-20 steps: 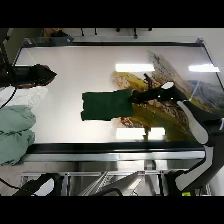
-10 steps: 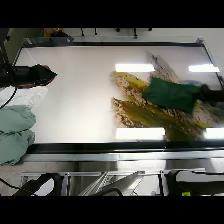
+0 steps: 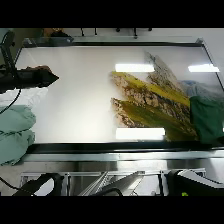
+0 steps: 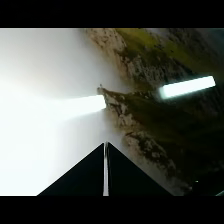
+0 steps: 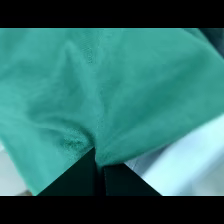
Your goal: Fold the shirts.
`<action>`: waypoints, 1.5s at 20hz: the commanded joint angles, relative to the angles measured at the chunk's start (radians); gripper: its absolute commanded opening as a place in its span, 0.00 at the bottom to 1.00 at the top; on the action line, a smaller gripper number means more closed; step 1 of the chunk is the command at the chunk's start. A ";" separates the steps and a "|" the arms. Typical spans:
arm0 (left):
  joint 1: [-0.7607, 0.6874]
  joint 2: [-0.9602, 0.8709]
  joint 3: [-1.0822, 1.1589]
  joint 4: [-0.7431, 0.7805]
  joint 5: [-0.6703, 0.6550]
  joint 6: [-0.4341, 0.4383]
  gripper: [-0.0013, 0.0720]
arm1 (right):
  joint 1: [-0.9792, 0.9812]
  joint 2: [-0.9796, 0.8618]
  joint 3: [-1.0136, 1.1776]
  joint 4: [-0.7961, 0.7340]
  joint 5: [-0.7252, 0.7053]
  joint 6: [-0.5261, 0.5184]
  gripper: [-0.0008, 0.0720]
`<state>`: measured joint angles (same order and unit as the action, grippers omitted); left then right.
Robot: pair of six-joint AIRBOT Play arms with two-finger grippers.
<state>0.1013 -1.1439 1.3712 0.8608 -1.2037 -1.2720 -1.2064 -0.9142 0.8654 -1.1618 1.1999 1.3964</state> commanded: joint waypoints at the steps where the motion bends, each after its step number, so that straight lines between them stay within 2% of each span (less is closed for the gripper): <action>1: 0.000 0.001 -0.026 0.000 0.021 0.020 0.07 | -0.038 0.041 -0.121 0.019 -0.001 0.014 0.04; 4: 0.000 0.001 -0.024 0.000 0.029 0.027 0.07 | -0.039 0.051 -0.061 0.017 -0.026 -0.043 0.04; 9: 0.000 0.001 -0.024 0.001 0.026 0.034 0.07 | -0.038 -0.026 0.074 0.022 -0.078 -0.066 0.04; 12: 0.000 0.001 -0.024 0.000 0.029 0.034 0.07 | -0.038 -0.078 0.082 0.080 -0.082 -0.126 0.04; 14: 0.000 0.001 -0.024 0.000 0.039 0.034 0.07 | -0.038 -0.098 0.082 0.082 -0.074 -0.131 0.04; 15: 0.000 0.001 -0.024 -0.001 0.048 0.034 0.07 | -0.039 -0.098 0.082 0.072 -0.069 -0.133 0.18; 16: 0.000 0.001 -0.023 -0.001 0.053 0.034 0.07 | -0.039 -0.092 0.082 0.057 -0.068 -0.133 0.58; 17: 0.000 0.001 -0.023 -0.001 0.056 0.034 0.07 | -0.040 -0.079 0.087 0.031 -0.071 -0.132 0.80; 18: 0.000 0.001 -0.023 -0.001 0.056 0.034 0.07 | -0.041 -0.066 0.105 -0.028 -0.075 -0.112 0.82; 20: 0.000 0.001 -0.022 0.000 0.056 0.034 0.07 | -0.041 -0.042 0.167 -0.146 -0.076 0.023 0.82; 21: 0.001 0.001 -0.020 0.000 0.059 0.034 0.07 | -0.040 -0.031 0.201 -0.142 -0.076 0.070 0.82; 23: 0.001 0.001 -0.018 -0.001 0.074 0.034 0.07 | -0.015 -0.001 0.257 0.042 -0.076 0.021 0.77; 24: 0.001 0.000 -0.010 0.002 0.080 0.035 0.07 | 0.020 0.013 0.272 0.177 -0.068 -0.063 0.40; 25: 0.001 -0.004 0.007 0.000 0.079 0.052 0.07 | 0.073 0.031 0.274 0.311 -0.066 -0.135 0.10; 26: 0.001 -0.005 0.026 0.002 0.079 0.071 0.07 | 0.135 0.045 0.274 0.382 -0.067 -0.144 0.09; 27: 0.001 -0.005 0.046 0.003 0.076 0.079 0.07 | 0.214 0.056 0.274 0.407 -0.068 -0.144 0.04; 28: 0.001 -0.005 0.064 0.002 0.068 0.078 0.02 | 0.303 0.067 0.272 0.399 -0.067 -0.143 0.04; 30: -0.002 0.013 0.058 0.001 0.044 0.072 0.03 | 0.482 0.100 0.230 0.401 -0.067 -0.127 0.04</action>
<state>0.1013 -1.1427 1.4147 0.8619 -1.1358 -1.2083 -0.9295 -0.8555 1.1179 -0.8528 1.1305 1.2854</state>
